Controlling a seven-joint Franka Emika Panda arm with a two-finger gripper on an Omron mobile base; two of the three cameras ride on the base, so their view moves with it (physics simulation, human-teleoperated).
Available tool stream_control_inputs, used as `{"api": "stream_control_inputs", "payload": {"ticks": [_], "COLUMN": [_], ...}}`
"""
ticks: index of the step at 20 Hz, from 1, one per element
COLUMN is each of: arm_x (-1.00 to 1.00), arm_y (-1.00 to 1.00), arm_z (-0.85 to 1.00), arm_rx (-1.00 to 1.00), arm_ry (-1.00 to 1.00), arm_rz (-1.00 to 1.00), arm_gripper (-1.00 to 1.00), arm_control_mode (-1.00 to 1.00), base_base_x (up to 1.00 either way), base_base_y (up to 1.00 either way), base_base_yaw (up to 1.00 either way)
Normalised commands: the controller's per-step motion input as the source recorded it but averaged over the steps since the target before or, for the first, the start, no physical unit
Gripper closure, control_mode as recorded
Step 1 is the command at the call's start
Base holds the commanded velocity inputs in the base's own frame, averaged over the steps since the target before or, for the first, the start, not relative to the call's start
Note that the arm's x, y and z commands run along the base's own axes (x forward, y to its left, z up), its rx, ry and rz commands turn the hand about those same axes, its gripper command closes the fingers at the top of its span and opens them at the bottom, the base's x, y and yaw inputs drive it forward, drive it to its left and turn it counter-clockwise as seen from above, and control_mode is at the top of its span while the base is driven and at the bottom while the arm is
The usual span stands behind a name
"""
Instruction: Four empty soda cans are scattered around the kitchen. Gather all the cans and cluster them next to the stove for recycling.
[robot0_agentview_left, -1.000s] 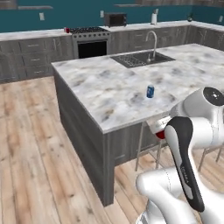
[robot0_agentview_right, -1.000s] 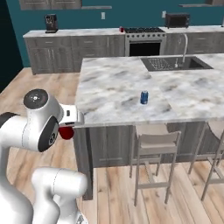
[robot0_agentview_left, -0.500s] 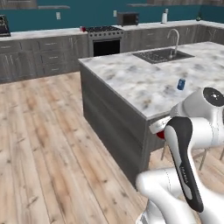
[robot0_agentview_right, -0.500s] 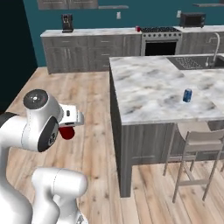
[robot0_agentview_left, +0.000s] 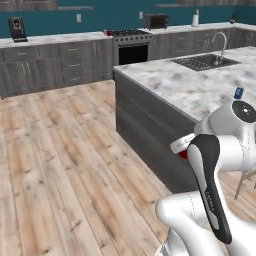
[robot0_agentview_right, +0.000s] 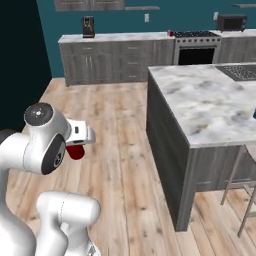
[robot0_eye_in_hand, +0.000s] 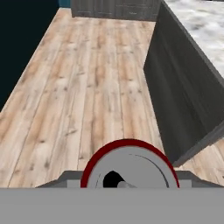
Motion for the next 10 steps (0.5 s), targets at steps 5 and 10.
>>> {"api": "stream_control_inputs", "payload": {"ticks": [5,10], "arm_x": [0.0,0.0], "arm_y": [0.0,0.0], "arm_z": [0.0,0.0], "arm_rx": [0.0,0.0], "arm_ry": [0.0,0.0], "arm_rz": [0.0,0.0], "arm_gripper": [1.0,1.0], "arm_control_mode": [1.0,1.0], "base_base_x": [0.87,0.98], "base_base_y": [0.84,0.79], "base_base_yaw": [-0.1,-0.07]}}
